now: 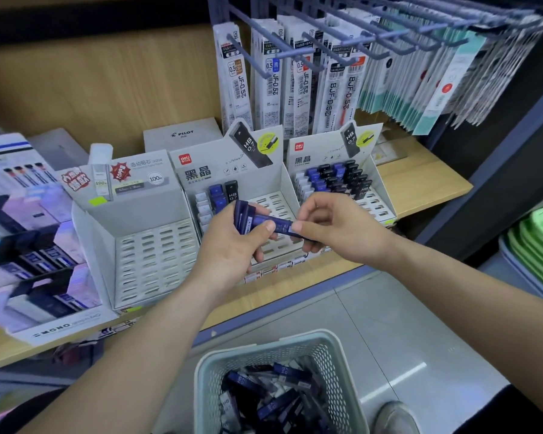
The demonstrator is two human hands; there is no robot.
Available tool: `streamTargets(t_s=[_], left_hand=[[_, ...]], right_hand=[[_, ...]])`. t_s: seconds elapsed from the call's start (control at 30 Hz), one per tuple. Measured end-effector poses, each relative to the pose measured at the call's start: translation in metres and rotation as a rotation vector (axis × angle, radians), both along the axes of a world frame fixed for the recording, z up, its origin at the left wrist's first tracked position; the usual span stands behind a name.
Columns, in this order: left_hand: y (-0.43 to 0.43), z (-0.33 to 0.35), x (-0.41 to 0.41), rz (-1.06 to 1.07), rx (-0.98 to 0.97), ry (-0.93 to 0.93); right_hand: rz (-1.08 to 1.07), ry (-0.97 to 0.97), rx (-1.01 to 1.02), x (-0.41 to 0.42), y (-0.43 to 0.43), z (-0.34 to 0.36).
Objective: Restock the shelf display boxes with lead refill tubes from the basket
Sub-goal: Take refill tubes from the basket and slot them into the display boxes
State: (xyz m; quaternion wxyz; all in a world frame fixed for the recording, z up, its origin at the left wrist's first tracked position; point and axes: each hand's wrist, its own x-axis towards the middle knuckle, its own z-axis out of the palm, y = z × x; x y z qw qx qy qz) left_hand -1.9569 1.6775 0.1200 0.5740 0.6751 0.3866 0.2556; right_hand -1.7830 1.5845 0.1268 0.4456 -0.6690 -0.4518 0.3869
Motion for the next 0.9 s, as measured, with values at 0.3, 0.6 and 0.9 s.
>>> streamTargets(t_s=[0.3,0.6,0.9], left_hand=[[0.006,0.000,-0.009,0.014,-0.014,0.011],[0.011,-0.006,-0.018,-0.021,0.016,0.076],[0.023,-0.017,-0.059,-0.054,-0.114,0.177]], right_hand=[[0.015,-0.057,-0.022,-0.006,0.006,-0.004],[0.173,0.053,-0.075,-0.019,0.013,-0.004],[0.094,-0.001,-0.035,-0.023,0.027,-0.006]])
